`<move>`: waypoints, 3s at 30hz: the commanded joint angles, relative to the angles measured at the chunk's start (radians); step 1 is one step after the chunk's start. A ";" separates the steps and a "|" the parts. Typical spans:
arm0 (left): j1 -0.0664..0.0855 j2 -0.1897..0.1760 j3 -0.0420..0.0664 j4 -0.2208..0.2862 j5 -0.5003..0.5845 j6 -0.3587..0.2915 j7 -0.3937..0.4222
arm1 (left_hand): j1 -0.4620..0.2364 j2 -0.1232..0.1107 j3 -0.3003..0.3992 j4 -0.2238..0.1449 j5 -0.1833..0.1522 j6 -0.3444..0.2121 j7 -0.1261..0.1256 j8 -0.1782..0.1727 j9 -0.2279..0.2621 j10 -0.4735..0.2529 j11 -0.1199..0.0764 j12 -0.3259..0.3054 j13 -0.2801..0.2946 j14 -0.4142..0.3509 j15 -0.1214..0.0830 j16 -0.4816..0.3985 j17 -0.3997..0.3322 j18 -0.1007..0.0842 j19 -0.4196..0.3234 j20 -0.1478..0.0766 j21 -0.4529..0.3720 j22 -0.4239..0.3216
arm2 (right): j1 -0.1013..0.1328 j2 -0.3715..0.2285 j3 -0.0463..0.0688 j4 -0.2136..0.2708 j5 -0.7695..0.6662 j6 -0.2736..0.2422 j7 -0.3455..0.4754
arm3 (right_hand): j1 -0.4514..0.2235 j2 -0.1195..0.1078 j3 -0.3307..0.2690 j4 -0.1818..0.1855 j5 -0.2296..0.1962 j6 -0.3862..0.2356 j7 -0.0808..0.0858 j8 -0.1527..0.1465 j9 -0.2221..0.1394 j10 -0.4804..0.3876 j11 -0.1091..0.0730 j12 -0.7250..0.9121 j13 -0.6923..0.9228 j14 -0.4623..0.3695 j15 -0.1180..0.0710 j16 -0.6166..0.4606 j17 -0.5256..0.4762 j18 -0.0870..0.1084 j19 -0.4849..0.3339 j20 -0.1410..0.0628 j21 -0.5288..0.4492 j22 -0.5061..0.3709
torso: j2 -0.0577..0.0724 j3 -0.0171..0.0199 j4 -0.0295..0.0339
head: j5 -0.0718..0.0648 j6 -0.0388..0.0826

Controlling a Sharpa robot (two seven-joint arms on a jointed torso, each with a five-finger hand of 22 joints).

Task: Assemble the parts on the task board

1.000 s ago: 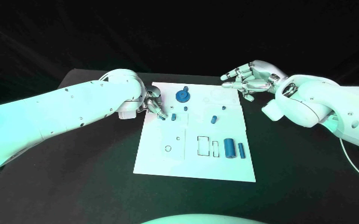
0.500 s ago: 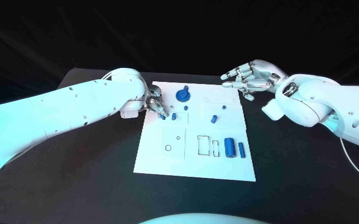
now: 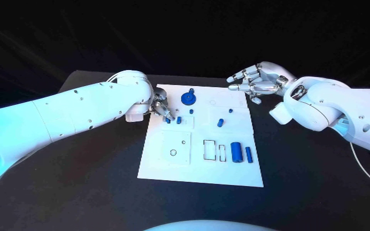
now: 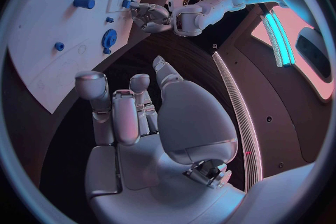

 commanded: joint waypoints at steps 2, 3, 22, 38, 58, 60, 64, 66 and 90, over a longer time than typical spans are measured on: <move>-0.007 0.005 -0.005 -0.005 -0.002 0.027 -0.011 | -0.030 -0.008 -0.024 0.007 0.002 0.011 0.000 -0.004 -0.002 0.010 0.000 0.006 0.003 0.103 -0.005 0.005 0.263 -0.011 0.077 -0.004 0.006 0.197 | -0.001 0.000 0.000 0.002 -0.008 0.004 0.012 | 0.001 0.006 -0.008 0.000 -0.005 -0.009 0.000 0.006 0.001 -0.006 -0.001 -0.001 -0.001 0.029 0.002 -0.004 0.000 0.008 -0.005 -0.001 -0.002 -0.001 | 0.000 -0.0003 0.0006 | -0.001 -0.001; -0.007 0.006 -0.005 -0.006 -0.002 0.026 -0.012 | -0.046 -0.015 -0.039 0.014 0.000 0.014 0.001 -0.003 -0.003 0.011 0.001 0.007 0.003 0.103 -0.005 0.005 0.263 -0.011 0.078 -0.004 0.007 0.198 | -0.001 0.000 0.000 0.003 -0.008 0.004 0.012 | 0.001 0.006 -0.008 0.000 -0.005 -0.009 0.000 0.006 0.001 -0.007 -0.001 -0.001 -0.001 0.029 0.002 -0.005 0.000 0.008 -0.005 -0.001 -0.002 -0.001 | 0.000 -0.0003 0.0006 | -0.001 -0.001; -0.007 -0.005 -0.001 0.001 0.002 -0.049 -0.023 | -0.109 -0.026 -0.331 0.102 -0.001 0.029 -0.002 -0.011 -0.018 0.017 -0.001 0.015 0.015 0.103 -0.009 0.005 0.263 -0.014 0.080 -0.008 0.018 0.211 | -0.001 0.001 0.000 0.001 -0.004 -0.011 0.024 | -0.002 0.007 -0.012 0.003 -0.006 -0.011 0.000 0.007 0.001 -0.010 0.000 -0.006 -0.007 0.028 0.002 -0.009 -0.005 0.009 -0.007 -0.001 -0.006 -0.006 | 0.000 -0.0012 -0.0003 | -0.004 0.000; -0.002 -0.050 0.019 0.040 0.118 -0.254 0.093 | 0.011 0.033 -0.387 0.114 0.012 -0.070 0.041 -0.058 -0.043 -0.170 0.033 -0.240 -0.257 0.103 0.017 0.005 0.263 0.030 0.012 0.011 -0.168 0.074 | -0.001 0.001 0.000 -0.003 -0.004 -0.009 0.022 | -0.002 0.008 -0.012 0.003 -0.006 -0.011 0.000 0.007 0.001 -0.010 0.000 -0.005 -0.007 0.028 0.002 -0.009 -0.005 0.009 -0.007 -0.001 -0.006 -0.006 | 0.000 -0.0005 0.0007 | -0.010 0.001; -0.019 0.011 -0.005 0.024 -0.133 -0.464 0.512 | 0.445 -0.042 -0.342 0.000 -0.012 -0.083 0.113 -0.368 -0.370 -0.366 0.128 -0.702 -0.726 -0.267 0.103 -0.709 -0.441 0.150 -0.262 0.099 -1.020 -0.533 | -0.002 0.005 0.000 -0.008 -0.005 -0.007 0.024 | -0.001 0.010 -0.012 0.003 -0.003 -0.012 0.000 0.008 0.001 -0.010 0.000 -0.005 -0.007 0.028 0.002 -0.009 -0.004 0.009 -0.006 -0.001 -0.007 -0.006 | 0.000 -0.0006 -0.0002 | -0.018 0.011; -0.022 0.022 -0.009 0.013 -0.181 -0.465 0.519 | 0.459 -0.042 -0.330 -0.012 -0.011 -0.068 0.107 -0.379 -0.381 -0.363 0.130 -0.717 -0.745 -0.268 0.101 -0.713 -0.451 0.151 -0.257 0.096 -1.022 -0.534 | -0.002 0.005 0.000 -0.008 -0.005 -0.006 0.024 | -0.001 0.010 -0.012 0.003 -0.003 -0.012 0.000 0.008 0.001 -0.010 0.000 -0.005 -0.007 0.028 0.002 -0.009 -0.004 0.009 -0.006 -0.001 -0.007 -0.006 | 0.000 0.0001 -0.0001 | -0.018 0.012; -0.024 0.040 -0.021 -0.006 -0.254 -0.457 0.517 | 0.460 -0.048 -0.310 -0.023 -0.011 -0.041 0.100 -0.406 -0.406 -0.343 0.124 -0.748 -0.789 -0.188 0.090 -0.618 -0.384 0.152 -0.214 0.084 -1.006 -0.526 | -0.002 0.006 0.000 -0.007 -0.005 -0.006 0.024 | -0.001 0.010 -0.012 0.003 -0.003 -0.012 0.000 0.008 0.001 -0.010 0.000 -0.005 -0.007 0.028 0.002 -0.009 -0.004 0.009 -0.006 -0.001 -0.007 -0.006 | 0.000 0.0001 -0.0001 | -0.018 0.015; -0.025 0.052 -0.027 -0.019 -0.289 -0.448 0.511 | 0.454 -0.051 -0.303 -0.025 -0.011 -0.028 0.098 -0.418 -0.416 -0.330 0.122 -0.761 -0.807 -0.146 0.086 -0.557 -0.335 0.150 -0.187 0.080 -0.981 -0.509 | -0.003 0.007 0.000 -0.007 -0.005 -0.006 0.024 | -0.001 0.010 -0.012 0.003 -0.003 -0.012 0.000 0.008 0.001 -0.010 0.000 -0.005 -0.007 0.028 0.002 -0.009 -0.004 0.009 -0.006 -0.001 -0.007 -0.006 | 0.001 -0.0008 -0.0005 | -0.019 0.014; -0.036 0.111 -0.035 -0.072 -0.385 -0.364 0.467 | 0.429 -0.056 -0.238 -0.041 -0.011 0.062 0.093 -0.476 -0.458 -0.228 0.105 -0.850 -0.893 0.007 0.067 -0.260 -0.079 0.070 -0.013 0.060 -0.463 -0.117 | -0.003 0.008 0.000 -0.006 -0.005 -0.004 0.027 | 0.000 0.011 -0.012 0.003 -0.002 -0.012 0.000 0.008 0.001 -0.010 0.000 -0.004 -0.007 0.028 0.002 -0.009 -0.004 0.009 -0.006 -0.001 -0.007 -0.006 | 0.000 0.0000 0.0014 | -0.027 0.010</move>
